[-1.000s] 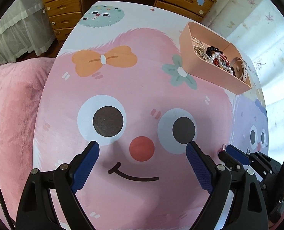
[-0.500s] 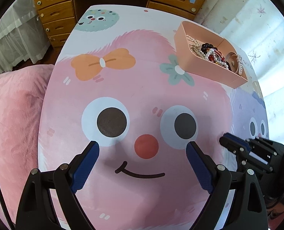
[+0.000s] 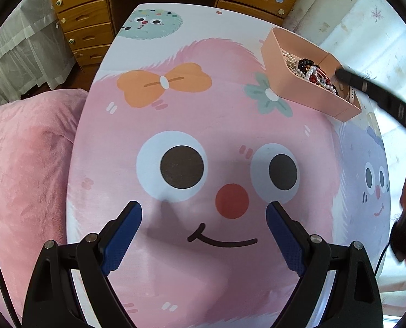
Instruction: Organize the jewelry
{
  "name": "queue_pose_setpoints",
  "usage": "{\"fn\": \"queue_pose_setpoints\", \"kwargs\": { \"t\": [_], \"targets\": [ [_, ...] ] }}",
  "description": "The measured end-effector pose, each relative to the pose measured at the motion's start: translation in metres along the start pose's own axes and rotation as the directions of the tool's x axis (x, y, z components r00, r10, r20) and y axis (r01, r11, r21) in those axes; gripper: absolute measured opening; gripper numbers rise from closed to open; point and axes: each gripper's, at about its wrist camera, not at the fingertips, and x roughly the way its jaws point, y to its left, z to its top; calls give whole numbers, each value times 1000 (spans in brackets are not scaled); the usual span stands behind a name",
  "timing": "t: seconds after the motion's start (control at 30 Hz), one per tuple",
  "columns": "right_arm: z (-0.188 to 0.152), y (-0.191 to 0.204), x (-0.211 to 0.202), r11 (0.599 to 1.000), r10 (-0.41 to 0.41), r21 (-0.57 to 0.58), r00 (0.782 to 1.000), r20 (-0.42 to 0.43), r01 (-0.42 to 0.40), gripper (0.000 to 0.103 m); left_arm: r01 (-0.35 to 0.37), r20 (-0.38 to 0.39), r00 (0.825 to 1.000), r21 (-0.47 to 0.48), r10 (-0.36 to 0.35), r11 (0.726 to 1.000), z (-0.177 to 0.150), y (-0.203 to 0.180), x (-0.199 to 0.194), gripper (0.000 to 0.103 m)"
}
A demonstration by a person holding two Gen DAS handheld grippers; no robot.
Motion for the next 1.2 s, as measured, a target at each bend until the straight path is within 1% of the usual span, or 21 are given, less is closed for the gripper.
{"fn": "queue_pose_setpoints", "kwargs": {
  "t": [0.1,0.2,0.3,0.37,0.4,0.43,0.5,0.53,0.57,0.67,0.73,0.77,0.83,0.87,0.9,0.93,0.97,1.0,1.1,1.13,1.2],
  "targets": [
    [13,-5,-6,996,-75,-33,996,38,77,6,10,25,1000,15,-11,1000,-2,1,-10,91],
    [21,-20,-16,992,-129,8,989,74,129,6,32,45,998,11,-32,999,-5,1,-22,91],
    [27,-37,-19,986,-159,65,986,48,156,12,49,70,996,11,-49,999,-10,-2,-36,91],
    [28,-45,-22,981,-172,96,985,28,168,24,40,79,996,21,-42,999,-13,-6,-42,91],
    [27,-48,-25,980,-170,113,985,29,165,27,33,84,996,32,-36,999,-16,-9,-46,91],
    [25,-50,-29,978,-162,139,986,34,156,34,33,87,996,39,-36,999,-18,-12,-48,91],
    [16,-55,-32,971,-136,205,990,32,127,50,37,95,995,50,-41,998,-24,-16,-52,91],
    [10,-57,-30,964,-121,241,993,15,114,66,30,103,994,42,-35,999,-28,-18,-52,91],
    [2,-59,-28,957,-105,273,994,-4,102,75,14,113,993,24,-17,1000,-32,-19,-51,91],
    [-37,-57,-16,936,-19,348,997,-78,45,76,-31,99,994,-49,35,998,-50,-19,-43,91],
    [-71,-51,-12,928,32,371,987,-158,29,76,28,57,998,-101,-22,994,-63,-20,-36,91],
    [-86,-48,-12,926,47,375,980,-194,30,76,58,28,998,-150,-55,987,-72,-21,-34,91],
    [-121,-42,-20,927,81,375,958,-277,30,76,96,-18,995,-222,-103,970,-88,-27,-31,91],
    [-142,-40,-31,930,96,367,942,-321,30,77,93,-46,993,-238,-107,967,-97,-34,-32,91],
    [-154,-39,-38,932,95,360,936,-340,36,79,82,-65,993,-233,-99,969,-103,-41,-34,91],
    [-173,-38,-55,935,78,349,927,-368,60,85,65,-79,993,-208,-83,976,-112,-53,-38,92],
    [-188,-38,-69,936,67,343,919,-389,77,89,46,-86,994,-181,-63,982,-119,-63,-42,95],
    [-204,-39,-85,935,72,345,910,-409,81,90,19,-89,996,-144,-32,989,-128,-77,-49,100],
    [-233,-46,-120,925,97,371,890,-446,85,91,-15,-65,998,-66,11,998,-145,-109,-69,102],
    [-241,-50,-134,918,100,385,889,-447,90,92,-19,-57,998,-33,17,999,-149,-121,-77,102],
    [-248,-59,-160,904,88,414,898,-431,110,93,-25,-33,999,25,26,999,-152,-146,-95,102]
  ]
}}
